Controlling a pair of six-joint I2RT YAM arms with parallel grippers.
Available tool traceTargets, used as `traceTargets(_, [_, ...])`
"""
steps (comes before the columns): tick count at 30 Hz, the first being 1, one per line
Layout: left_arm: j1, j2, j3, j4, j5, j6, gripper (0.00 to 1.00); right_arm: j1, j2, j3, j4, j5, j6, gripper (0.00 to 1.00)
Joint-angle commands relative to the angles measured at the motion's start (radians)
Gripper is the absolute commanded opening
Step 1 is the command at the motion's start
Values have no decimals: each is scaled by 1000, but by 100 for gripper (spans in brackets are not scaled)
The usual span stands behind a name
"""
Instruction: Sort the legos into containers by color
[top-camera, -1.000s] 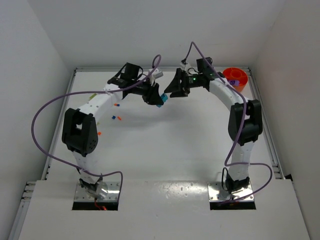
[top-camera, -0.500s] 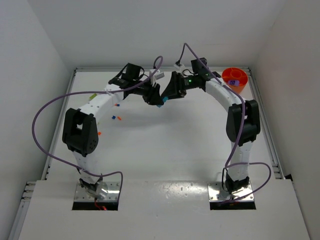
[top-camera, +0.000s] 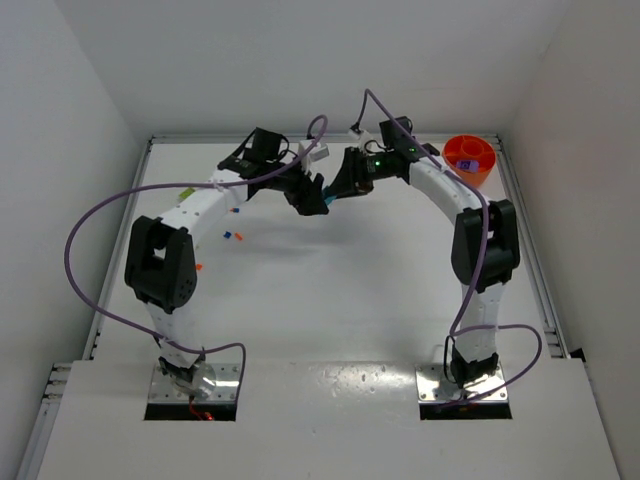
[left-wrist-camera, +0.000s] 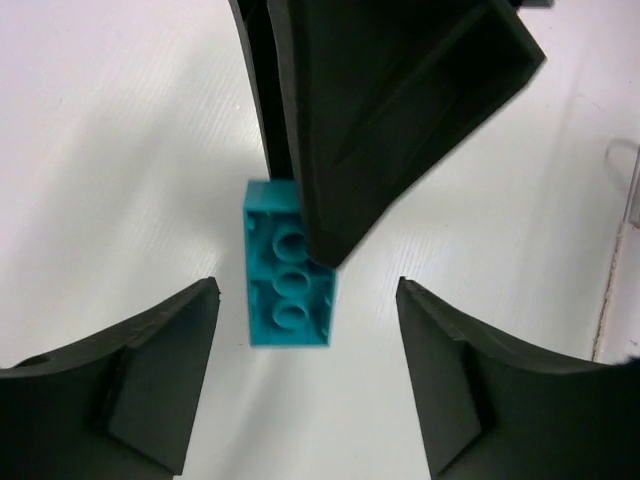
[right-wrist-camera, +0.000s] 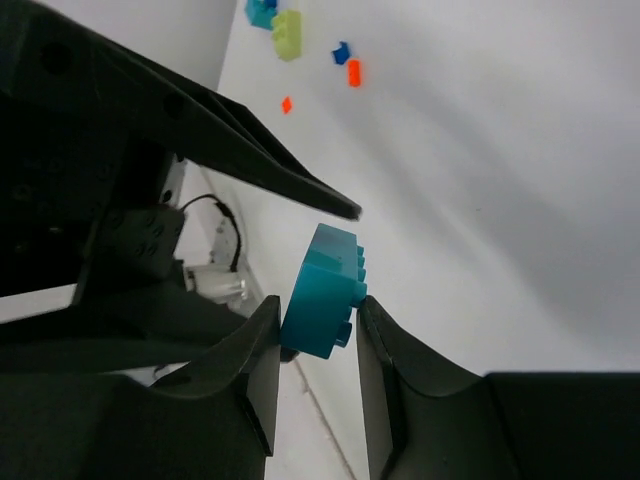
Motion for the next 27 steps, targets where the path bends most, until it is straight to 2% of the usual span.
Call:
traceTargets(1, [-5, -50, -23, 40, 18, 18, 79, -24, -38, 19, 9, 93, -32, 11])
traceTargets(4, [-5, -70, -41, 40, -2, 27, 87, -62, -76, 38, -35, 197, -94, 6])
traceTargets(6, [-5, -84, -52, 53, -26, 27, 89, -81, -99, 39, -54, 284, -116, 1])
traceTargets(10, [4, -124, -74, 89, -60, 3, 90, -156, -153, 29, -95, 447, -165, 0])
traceTargets(12, [15, -133, -83, 115, -74, -25, 90, -229, -168, 43, -119, 544, -186, 0])
traceTargets(16, [24, -133, -71, 126, -132, -48, 100, -402, -205, 55, -156, 639, -187, 0])
traceTargets(20, [24, -133, -61, 168, -226, -147, 100, -514, -235, 66, -169, 703, -164, 0])
traceTargets(21, [33, -124, -61, 178, -285, -170, 100, -531, -235, 66, -169, 728, -164, 0])
traceTargets(25, [44, -98, -20, 188, -422, -285, 100, -573, -199, 123, -169, 812, -133, 0])
traceTargets(27, [73, -70, -6, 188, -431, -351, 100, -582, -149, 183, -169, 858, -124, 0])
